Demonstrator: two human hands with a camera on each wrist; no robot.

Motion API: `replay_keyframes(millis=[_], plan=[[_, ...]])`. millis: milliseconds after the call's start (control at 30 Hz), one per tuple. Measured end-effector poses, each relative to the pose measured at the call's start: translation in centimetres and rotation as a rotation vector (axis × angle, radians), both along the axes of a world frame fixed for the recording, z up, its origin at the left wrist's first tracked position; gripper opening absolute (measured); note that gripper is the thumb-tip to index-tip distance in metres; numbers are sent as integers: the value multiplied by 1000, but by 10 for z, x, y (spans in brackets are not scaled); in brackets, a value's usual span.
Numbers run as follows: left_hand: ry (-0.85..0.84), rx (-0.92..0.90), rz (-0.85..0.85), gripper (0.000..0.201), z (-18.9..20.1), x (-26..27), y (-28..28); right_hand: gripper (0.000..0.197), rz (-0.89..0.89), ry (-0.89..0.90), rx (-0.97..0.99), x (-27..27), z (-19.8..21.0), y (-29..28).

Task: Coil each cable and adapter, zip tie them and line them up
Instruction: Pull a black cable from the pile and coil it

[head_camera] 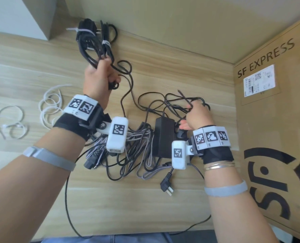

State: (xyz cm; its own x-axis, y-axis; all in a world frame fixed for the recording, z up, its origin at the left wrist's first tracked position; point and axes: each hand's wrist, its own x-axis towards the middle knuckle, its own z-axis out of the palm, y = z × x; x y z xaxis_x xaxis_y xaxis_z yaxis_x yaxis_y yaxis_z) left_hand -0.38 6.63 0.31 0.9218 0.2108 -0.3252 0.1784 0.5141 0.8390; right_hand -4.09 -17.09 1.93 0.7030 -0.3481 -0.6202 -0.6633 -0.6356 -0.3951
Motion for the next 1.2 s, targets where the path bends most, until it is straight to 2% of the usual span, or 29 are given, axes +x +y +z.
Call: replay_keyframes(millis=[100,200,267,333,400,467,533,567,667,733,833,900,967,1033,1200], plan=[[-12,41,-32,24,0,1,7,45,132,74,-73,-5,-4,-5],[-34,47,-115,22,0,-2,-4,34,377,61,-267,-3,-1,3],[-58,57,-178,23,0,-5,-12,35,436,-16,-391,0,7,15],[-76,59,-238,21,0,-8,-19,40,434,-189,-352,3,16,30],[-90,57,-285,17,-1,-11,-26,43,466,-351,-176,8,22,47],[-90,58,-320,13,-2,-13,-30,48,497,-417,28,12,25,62],[-91,57,-348,9,-3,-13,-31,51,589,-446,57,18,23,70],[-91,55,-355,8,-3,-13,-31,47,642,-475,25,20,21,71],[-79,36,-347,7,-7,-12,-26,18,724,-592,-68,26,18,69],[-76,47,-352,7,-10,-12,-24,15,801,-570,-149,26,17,65],[-73,46,-342,11,-11,-14,-26,26,939,-362,-276,24,13,62],[-63,32,-309,16,-10,-13,-26,29,923,-355,-311,25,7,61],[-79,75,-285,13,-11,-12,-24,27,858,-454,-297,25,1,60],[-109,155,-292,8,-13,-12,-22,25,816,-510,-242,22,-1,61],[-120,440,-380,15,-12,-15,-36,28,860,-489,-183,14,0,79]])
